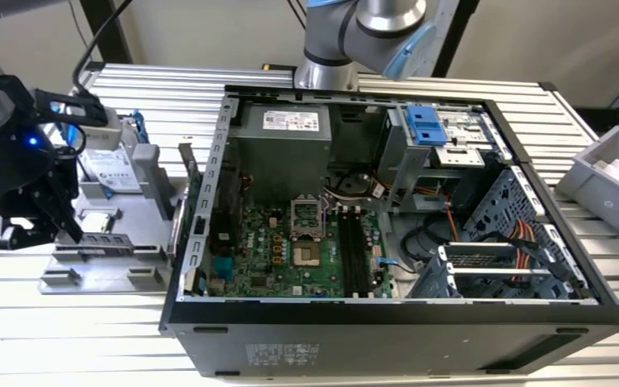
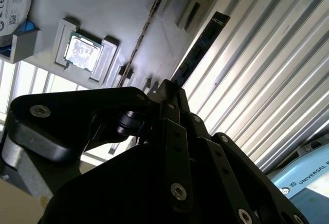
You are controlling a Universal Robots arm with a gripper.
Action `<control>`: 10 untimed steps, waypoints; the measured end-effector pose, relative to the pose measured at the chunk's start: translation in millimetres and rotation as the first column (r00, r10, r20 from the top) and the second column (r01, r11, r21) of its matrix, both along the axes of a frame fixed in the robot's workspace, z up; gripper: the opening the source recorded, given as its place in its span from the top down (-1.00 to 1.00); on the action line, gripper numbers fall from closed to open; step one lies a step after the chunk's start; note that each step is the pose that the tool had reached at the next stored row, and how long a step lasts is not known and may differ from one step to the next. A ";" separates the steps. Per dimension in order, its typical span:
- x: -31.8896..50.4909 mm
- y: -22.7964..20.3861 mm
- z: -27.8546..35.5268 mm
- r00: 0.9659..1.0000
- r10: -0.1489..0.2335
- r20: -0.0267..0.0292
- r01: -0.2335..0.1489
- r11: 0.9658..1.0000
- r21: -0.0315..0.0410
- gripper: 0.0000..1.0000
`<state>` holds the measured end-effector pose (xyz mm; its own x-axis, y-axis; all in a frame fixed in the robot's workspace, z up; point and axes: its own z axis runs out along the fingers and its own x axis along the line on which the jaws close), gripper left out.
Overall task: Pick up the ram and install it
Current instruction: 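Pick up the ram and move it above insertion slot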
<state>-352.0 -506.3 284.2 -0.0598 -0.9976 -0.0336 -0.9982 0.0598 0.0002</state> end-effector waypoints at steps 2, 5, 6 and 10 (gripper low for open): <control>0.0 0.0 0.8 1.000 0.000 0.000 0.000 1.000 0.000 1.00; 0.0 0.0 2.9 1.000 0.000 0.000 0.000 1.000 0.000 1.00; 0.0 0.0 3.6 1.000 0.000 0.000 0.000 1.000 0.000 1.00; 0.0 0.0 5.6 1.000 0.000 0.000 0.000 1.000 0.000 1.00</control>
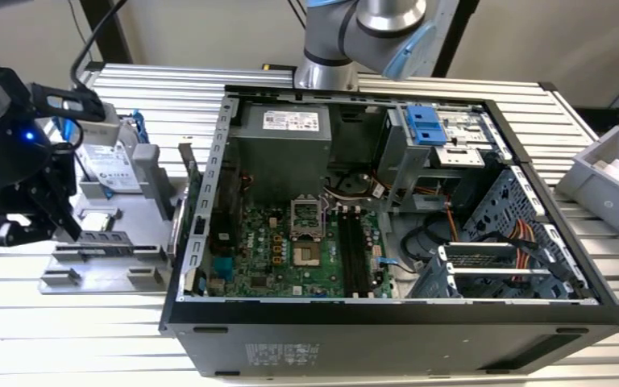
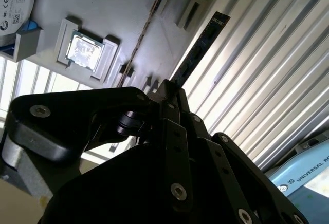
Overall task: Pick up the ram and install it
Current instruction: 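Pick up the ram and move it above insertion slot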
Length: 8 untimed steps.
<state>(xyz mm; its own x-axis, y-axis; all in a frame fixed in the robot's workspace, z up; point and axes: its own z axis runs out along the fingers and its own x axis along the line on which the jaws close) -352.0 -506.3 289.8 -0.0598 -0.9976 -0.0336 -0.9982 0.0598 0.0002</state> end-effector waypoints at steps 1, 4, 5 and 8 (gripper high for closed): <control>0.0 0.0 0.4 1.000 0.000 0.000 0.000 1.000 0.000 1.00; 0.0 0.1 1.6 1.000 0.000 0.000 0.000 1.000 0.000 1.00; 0.0 0.1 1.9 1.000 0.000 0.000 0.000 1.000 0.000 1.00; 0.0 0.2 3.4 1.000 0.000 0.000 0.000 1.000 0.000 1.00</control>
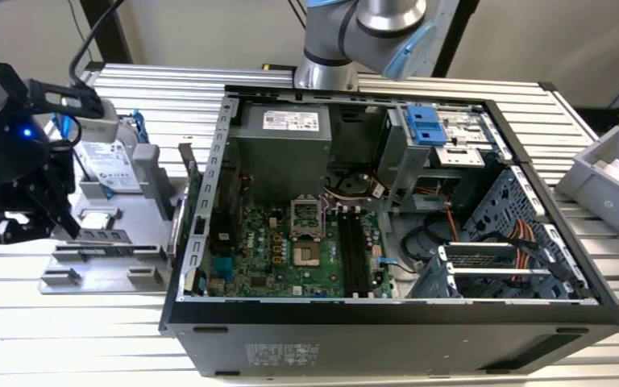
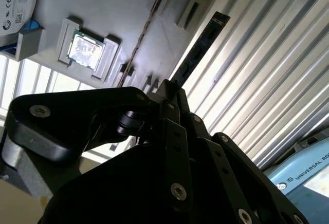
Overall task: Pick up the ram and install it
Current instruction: 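Pick up the ram and move it above insertion slot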
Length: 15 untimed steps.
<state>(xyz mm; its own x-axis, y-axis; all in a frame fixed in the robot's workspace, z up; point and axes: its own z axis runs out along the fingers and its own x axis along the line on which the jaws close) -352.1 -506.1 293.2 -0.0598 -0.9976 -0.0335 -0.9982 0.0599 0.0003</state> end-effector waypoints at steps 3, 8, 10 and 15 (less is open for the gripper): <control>0.0 0.2 1.9 1.000 0.000 0.000 0.000 1.000 0.000 1.00; 0.0 1.1 5.5 1.000 0.000 0.000 0.000 1.000 0.000 1.00; 0.0 2.0 7.6 1.000 0.000 0.000 0.000 1.000 -0.001 1.00; 0.0 4.1 12.1 1.000 0.000 0.000 0.000 1.000 -0.003 1.00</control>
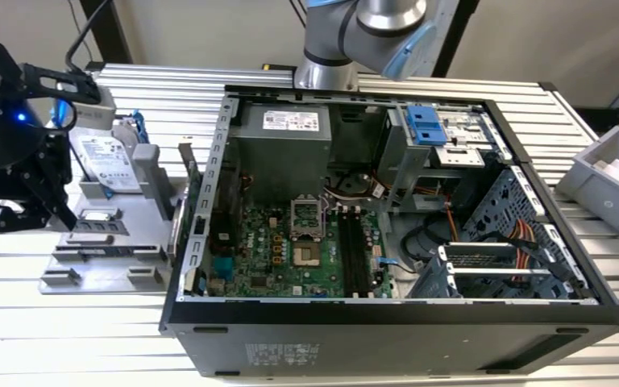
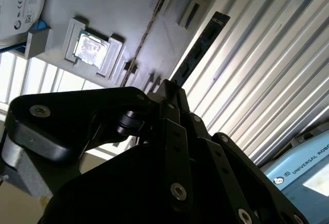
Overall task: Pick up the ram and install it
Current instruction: 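Pick up the ram and move it above insertion slot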
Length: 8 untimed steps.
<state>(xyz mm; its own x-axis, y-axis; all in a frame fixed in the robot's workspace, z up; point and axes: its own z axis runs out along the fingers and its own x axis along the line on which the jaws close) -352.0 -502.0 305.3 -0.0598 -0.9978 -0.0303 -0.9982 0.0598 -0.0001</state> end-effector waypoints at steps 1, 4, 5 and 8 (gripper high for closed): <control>0.0 0.3 0.5 1.000 0.000 0.000 0.000 1.000 0.000 1.00; 0.0 1.5 2.3 1.000 0.002 0.002 -0.002 1.000 -0.001 1.00; 0.0 1.9 2.8 1.000 0.005 0.003 -0.005 1.000 -0.002 1.00; 0.0 3.2 3.7 1.000 0.010 0.009 -0.010 1.000 -0.002 1.00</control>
<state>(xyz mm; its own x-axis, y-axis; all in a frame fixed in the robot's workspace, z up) -352.1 -498.8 309.1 -0.0500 -0.9983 -0.0288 -0.9987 0.0502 -0.0087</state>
